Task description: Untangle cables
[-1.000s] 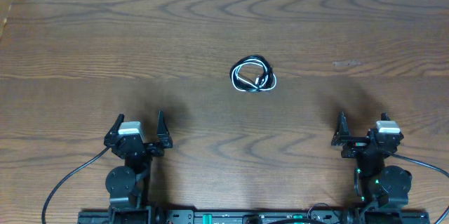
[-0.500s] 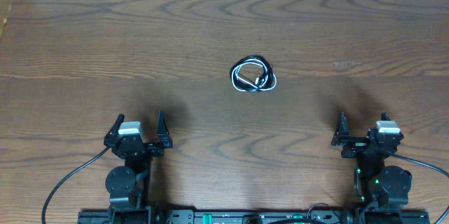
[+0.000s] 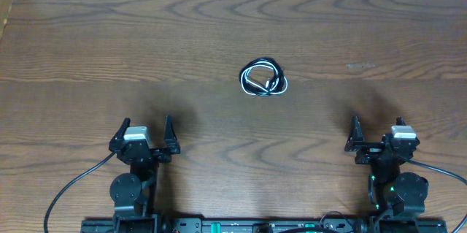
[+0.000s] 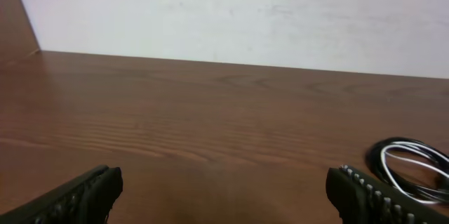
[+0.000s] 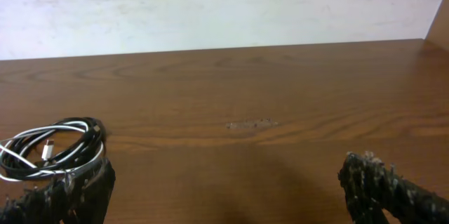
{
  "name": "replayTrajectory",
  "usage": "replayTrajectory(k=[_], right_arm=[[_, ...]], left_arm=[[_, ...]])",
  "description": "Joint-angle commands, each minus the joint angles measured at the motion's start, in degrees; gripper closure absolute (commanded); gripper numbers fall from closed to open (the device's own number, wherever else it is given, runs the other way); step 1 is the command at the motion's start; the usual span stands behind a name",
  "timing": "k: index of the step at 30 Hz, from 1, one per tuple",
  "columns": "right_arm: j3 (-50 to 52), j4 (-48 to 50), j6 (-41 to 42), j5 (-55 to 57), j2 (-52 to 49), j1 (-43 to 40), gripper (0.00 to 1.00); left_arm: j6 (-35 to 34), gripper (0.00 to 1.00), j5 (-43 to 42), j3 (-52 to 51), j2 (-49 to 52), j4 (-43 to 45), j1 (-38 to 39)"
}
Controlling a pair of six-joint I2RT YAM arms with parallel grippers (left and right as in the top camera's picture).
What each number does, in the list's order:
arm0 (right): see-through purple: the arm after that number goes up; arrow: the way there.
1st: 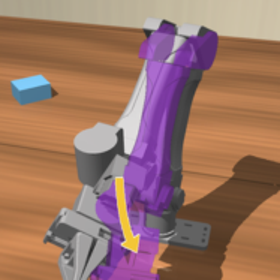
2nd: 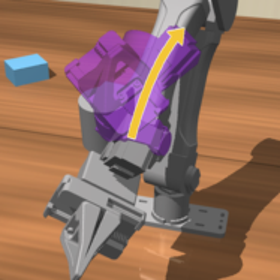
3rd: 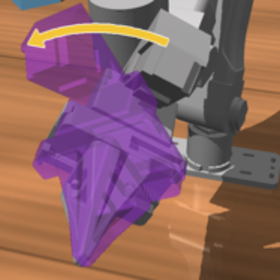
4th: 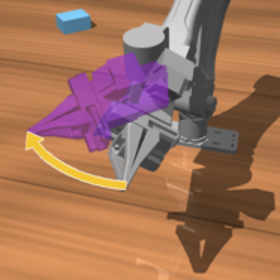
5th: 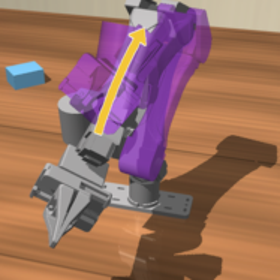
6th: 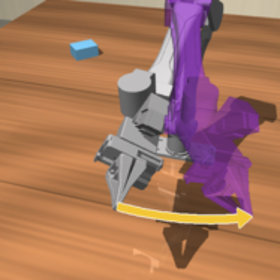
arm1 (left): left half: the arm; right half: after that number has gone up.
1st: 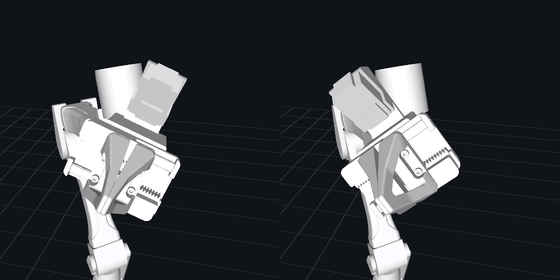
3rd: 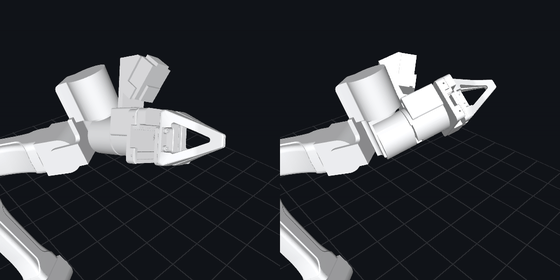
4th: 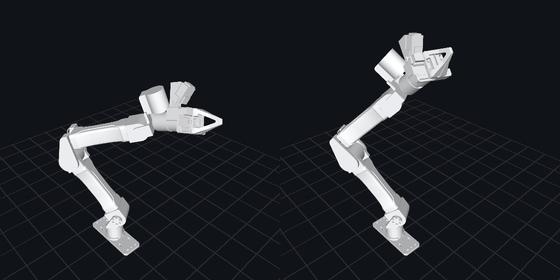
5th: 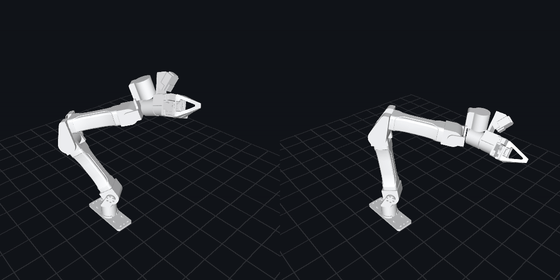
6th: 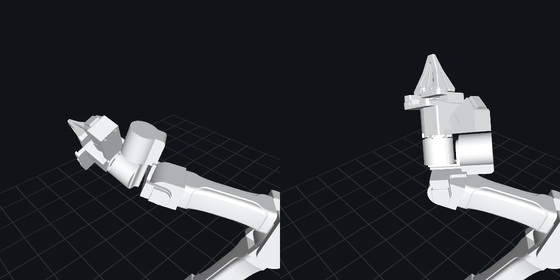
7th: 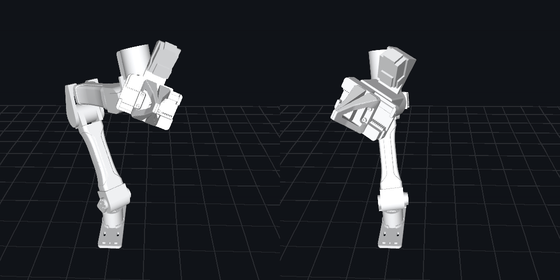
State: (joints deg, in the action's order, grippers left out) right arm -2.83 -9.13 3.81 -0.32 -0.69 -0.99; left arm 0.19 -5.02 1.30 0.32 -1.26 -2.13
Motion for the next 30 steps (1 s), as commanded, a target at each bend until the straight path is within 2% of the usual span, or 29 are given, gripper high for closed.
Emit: replayTrajectory(k=[1,4,9,17,23,30], right_arm=[[0.37,0.13,-0.70,-0.07,0.37,-0.13,0.01],[0.37,0.13,-0.70,-0.07,0.37,-0.13,0.01],[0.37,0.13,-0.70,-0.07,0.37,-0.13,0.01],[0.37,0.13,-0.70,-0.07,0.37,-0.13,0.01],[0.37,0.13,-0.70,-0.07,0.37,-0.13,0.01],[0.37,0.24,-0.76,0.02,0.37,-0.13,0.01]], left_arm=[[-0.20,0.02,-3.61,4.83,-0.04,-3.80,0.20],[0.20,0.02,-2.86,13.73,0.59,-13.40,0.17],[1.68,0.02,-2.84,27.02,5.09,-24.13,0.17],[0.02,0.02,-3.54,46.58,19.32,-41.64,0.20],[-2.03,0.02,-3.56,53.27,27.71,-46.03,0.20],[-1.99,0.02,-3.30,53.27,28.46,-45.86,0.17]])
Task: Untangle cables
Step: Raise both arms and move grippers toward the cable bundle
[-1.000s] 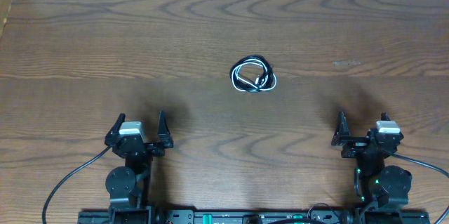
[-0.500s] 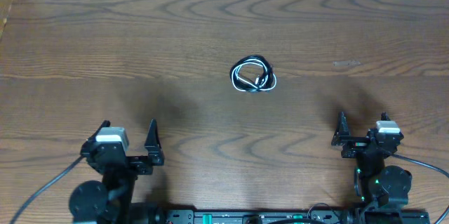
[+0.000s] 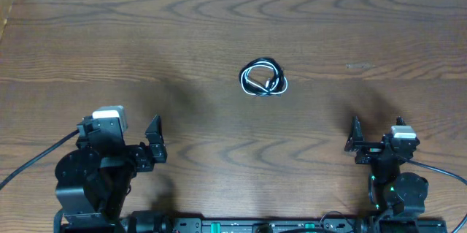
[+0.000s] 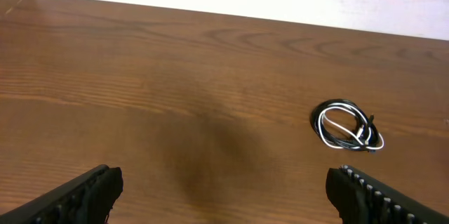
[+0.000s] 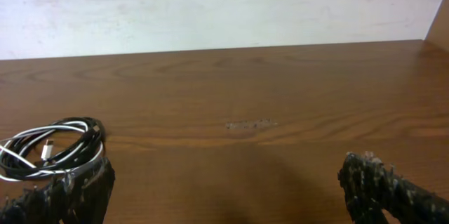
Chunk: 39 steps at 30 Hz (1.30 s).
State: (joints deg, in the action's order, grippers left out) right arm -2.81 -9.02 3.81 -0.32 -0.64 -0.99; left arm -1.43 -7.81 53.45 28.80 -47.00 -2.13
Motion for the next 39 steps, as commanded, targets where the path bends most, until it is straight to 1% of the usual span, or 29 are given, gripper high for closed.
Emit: replayTrajectory(k=[1,3,5,7,10,13,18,21,25,29,33,36,39], right_arm=[[0.35,0.42,-0.94,1.33,0.33,-0.13,0.01],[0.24,3.06,-0.83,2.86,0.33,-0.13,0.01],[-1.05,4.66,0.00,0.52,0.33,-0.09,0.01],[-4.00,3.48,-0.07,-2.82,0.33,-0.09,0.01],[-11.39,-1.90,-0.04,-8.26,0.33,-0.09,0.01],[-18.95,-7.93,-0.02,-10.86,0.33,-0.11,0.01],[-29.77,-18.97,-0.04,-11.23,-0.44,-0.11,0.01],[-35.17,-24.30,-0.04,-11.37,-3.08,-0.09,0.01],[-41.97,-29.66,-1.05,-13.77,-10.71,-0.09,0.01],[-48.85,-34.53,-2.93,-15.02,-21.07,-0.09,0.01],[-56.70,-41.22,-7.15,-17.70,-33.40,-0.09,0.01],[-61.22,-45.75,-7.80,-17.86,-41.46,-0.09,0.01],[-63.21,-46.34,-7.74,-18.10,-47.52,-0.09,0.01]], left_arm=[[-0.39,0.02,-0.55,1.11,-0.02,-0.09,0.17],[-0.42,0.02,-0.61,1.11,-0.02,-0.17,0.20],[-0.39,0.02,-0.57,1.11,-0.02,-0.66,0.20],[-0.37,0.02,-0.52,1.11,-0.02,-1.16,0.20],[-0.35,0.02,-0.48,1.11,-0.02,-1.90,0.17],[-0.42,0.02,-0.59,1.11,-0.02,-1.99,0.20],[-0.44,0.02,-0.76,1.11,-0.02,-2.05,0.20],[-0.44,0.02,-0.76,1.11,-0.02,-1.95,0.20],[-0.44,0.02,-0.74,1.11,-0.02,-1.53,0.20],[-1.53,0.02,-0.76,1.11,-0.02,-1.60,0.20],[-1.70,0.02,-0.74,1.11,-0.02,-1.53,0.20],[-1.92,0.02,-0.76,1.11,-0.02,-1.14,0.20],[-1.88,0.02,-1.84,1.11,-0.02,-1.16,0.20]])
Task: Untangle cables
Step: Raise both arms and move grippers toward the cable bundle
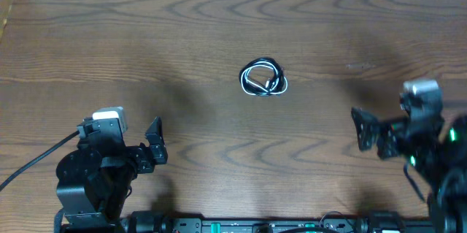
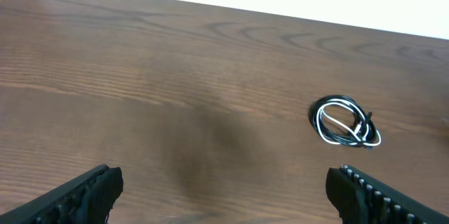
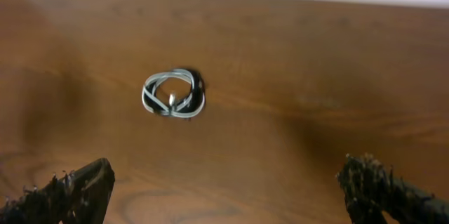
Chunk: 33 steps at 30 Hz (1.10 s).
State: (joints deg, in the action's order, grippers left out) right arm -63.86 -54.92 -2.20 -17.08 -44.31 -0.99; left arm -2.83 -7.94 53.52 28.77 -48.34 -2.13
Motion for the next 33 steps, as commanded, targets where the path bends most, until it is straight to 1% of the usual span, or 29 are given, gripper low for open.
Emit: replayTrajectory(k=[1,2,3,4,5,6,8,9,10,11,12,13,15,16,17,18,19,20,21,22,23,24,25,26,27,28,30,32,33], right_arm=[[-2.32,-0.04,-1.73,-1.33,-5.22,-0.09,0.01],[-2.32,0.09,-1.31,-2.14,-6.86,-0.09,0.01],[-2.32,0.04,-1.25,-3.21,-7.87,-0.09,0.01],[-2.32,0.04,-1.25,-3.98,-8.81,-0.09,0.01],[-2.32,-0.02,-1.29,-4.37,-9.90,-0.09,0.01],[-2.29,-0.15,-1.27,-4.55,-10.88,-0.09,0.01],[-2.29,-0.17,-1.31,-5.46,-12.44,-0.09,0.01],[-2.29,-0.31,-1.33,-5.60,-13.18,-0.09,0.01],[-2.29,-0.37,-1.44,-5.53,-13.64,-0.09,0.01],[-2.29,-0.33,-1.79,-5.51,-14.23,-0.09,0.01],[-2.29,-0.15,-1.77,-5.35,-14.69,-0.09,0.01],[-2.29,0.07,-1.79,-5.35,-15.13,-0.09,0.09],[-2.29,0.55,-1.77,-5.35,-15.93,-0.09,0.62],[-2.29,0.70,-1.77,-5.35,-16.20,-0.09,0.69],[-2.29,0.76,-1.77,-5.35,-16.41,-0.09,0.63],[-2.29,0.90,-1.75,-5.38,-16.50,-0.09,0.28],[-2.29,0.87,-1.77,-5.35,-16.57,-0.09,0.33],[-2.29,0.66,-1.77,-5.33,-16.57,-0.09,0.81],[-2.29,0.68,-1.75,-5.35,-16.57,-0.11,0.94],[-2.29,0.72,-1.75,-5.38,-16.57,-0.09,0.81],[-2.29,0.70,-1.75,-5.35,-16.57,-0.09,0.35],[-2.29,0.37,-1.79,-5.31,-16.57,-0.09,0.53],[-2.29,0.20,-1.75,-5.09,-16.55,-0.09,0.81],[-2.29,0.04,-1.75,-5.11,-16.55,-0.09,0.87],[-2.29,0.04,-1.75,-5.09,-16.57,-0.09,0.56],[-2.29,0.09,-1.75,-5.14,-16.70,-0.09,0.01],[-2.29,0.31,-1.75,-5.14,-16.85,-0.09,0.01],[-2.29,0.46,-1.75,-5.14,-17.16,-0.09,0.01],[-2.29,0.46,-1.75,-5.14,-17.27,-0.09,0.01]], left_arm=[[-0.50,0.02,-2.47,1.05,0.00,0.22,0.20],[-0.50,0.03,-3.69,1.05,0.00,0.50,0.20],[-0.48,0.11,-4.94,1.05,0.00,0.92,0.20],[-0.48,0.22,-5.84,1.03,0.02,1.33,0.20],[-0.48,0.36,-6.25,1.03,0.02,1.97,0.20],[-0.48,0.45,-6.25,1.03,0.02,2.45,0.20],[-0.50,0.53,-6.38,1.03,0.22,3.58,0.20],[-0.50,0.53,-6.60,1.03,0.48,4.39,0.20],[-0.50,0.48,-6.69,1.03,0.76,4.90,0.20],[-0.50,0.22,-6.75,1.03,1.11,5.22,0.20],[-0.48,0.08,-7.41,0.98,1.64,5.64,0.20],[-0.48,0.02,-8.35,0.96,2.16,5.86,0.20],[-0.28,0.02,-11.63,0.92,4.02,6.47,0.20],[0.09,0.02,-13.51,0.92,4.96,6.69,0.20],[0.87,0.02,-15.78,0.92,6.27,6.91,0.20],[1.38,0.02,-17.79,0.92,7.56,7.17,0.20],[1.73,0.02,-19.96,0.92,9.03,7.63,0.20],[1.68,0.02,-22.21,0.92,10.60,8.22,0.20],[1.68,0.02,-23.85,0.92,11.74,8.74,0.20],[1.66,0.02,-25.79,0.92,13.29,9.75,0.20],[1.62,0.02,-27.78,0.92,14.91,10.58,0.20],[1.62,0.02,-29.49,0.92,16.41,11.30,0.20],[1.64,0.02,-30.64,0.92,17.75,11.89,0.22],[1.64,0.02,-31.26,0.92,19.12,12.57,0.24],[1.64,0.02,-32.00,0.92,20.87,13.35,0.24],[1.46,0.01,-32.26,0.92,23.04,13.97,0.24],[1.44,0.30,-32.85,0.92,26.18,14.51,0.24],[1.44,0.75,-34.21,0.92,29.99,15.21,0.24],[1.46,0.78,-35.19,0.92,31.63,15.65,0.24]])
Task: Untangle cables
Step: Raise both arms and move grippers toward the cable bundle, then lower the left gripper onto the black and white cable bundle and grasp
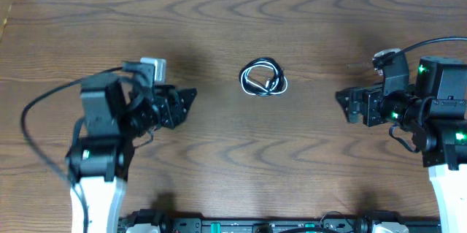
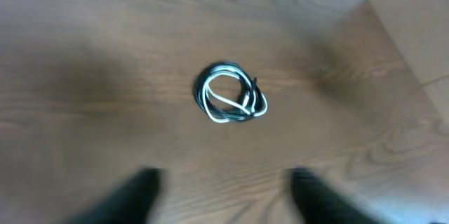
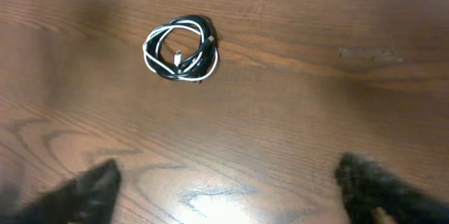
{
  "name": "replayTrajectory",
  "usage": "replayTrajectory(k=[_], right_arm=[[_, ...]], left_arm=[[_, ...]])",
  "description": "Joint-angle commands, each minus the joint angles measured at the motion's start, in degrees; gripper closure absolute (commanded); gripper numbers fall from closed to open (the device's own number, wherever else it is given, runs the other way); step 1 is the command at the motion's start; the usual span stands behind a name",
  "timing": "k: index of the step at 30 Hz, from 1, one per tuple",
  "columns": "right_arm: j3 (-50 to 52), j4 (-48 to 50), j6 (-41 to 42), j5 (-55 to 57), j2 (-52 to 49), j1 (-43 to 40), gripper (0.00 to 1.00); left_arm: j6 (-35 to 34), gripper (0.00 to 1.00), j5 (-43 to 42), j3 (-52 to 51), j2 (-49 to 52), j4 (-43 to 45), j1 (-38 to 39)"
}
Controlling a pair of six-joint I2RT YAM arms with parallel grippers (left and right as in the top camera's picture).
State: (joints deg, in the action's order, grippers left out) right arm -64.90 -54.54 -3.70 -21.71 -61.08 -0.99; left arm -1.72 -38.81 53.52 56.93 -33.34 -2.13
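Note:
A small coil of black and white cables (image 1: 263, 77) lies tangled together on the wooden table (image 1: 233, 21), a little right of centre. It also shows in the left wrist view as the cable coil (image 2: 229, 102) and in the right wrist view as the cable coil (image 3: 180, 58). My left gripper (image 1: 184, 105) hovers to the left of the coil, open and empty. My right gripper (image 1: 349, 106) hovers to the right of it, also open and empty. Both sets of fingers look blurred in the wrist views.
A pale scuff mark (image 1: 360, 66) marks the wood right of the coil. A light wall runs along the table's far edge. Black arm leads (image 1: 44, 109) trail off the left arm.
My left arm has risen from the near left corner and now points right at the coil. My right gripper has moved a little up and left. The cables lie where they were.
Both arms were parked low at the near edge, grippers open. Then the left arm had shifted left and lifted, then the right arm had lifted too. Now both hover open on either side of the untouched coil.

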Motion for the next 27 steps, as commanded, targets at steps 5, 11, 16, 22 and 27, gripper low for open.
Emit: replayTrajectory(k=[5,11,16,22,27], right_arm=[[-1.22,0.09,-0.24,-0.48,-1.88,-0.09,0.01],[-0.92,-0.15,0.20,2.10,-5.14,-0.09,0.01],[-0.85,-0.63,7.61,11.65,-9.68,-0.09,0.01],[-0.63,-1.27,17.09,23.08,-13.66,-0.09,0.01],[0.04,-0.92,21.22,26.80,-14.03,-0.09,0.01]], left_arm=[[0.35,0.14,-13.22,0.92,11.56,4.22,0.55],[0.59,0.04,-15.10,0.92,17.79,9.31,5.35],[0.11,0.03,-5.14,0.92,20.15,13.55,12.96],[-8.66,0.02,20.33,0.92,20.26,17.97,24.55],[-13.29,0.02,32.65,0.92,21.09,22.32,30.58]])
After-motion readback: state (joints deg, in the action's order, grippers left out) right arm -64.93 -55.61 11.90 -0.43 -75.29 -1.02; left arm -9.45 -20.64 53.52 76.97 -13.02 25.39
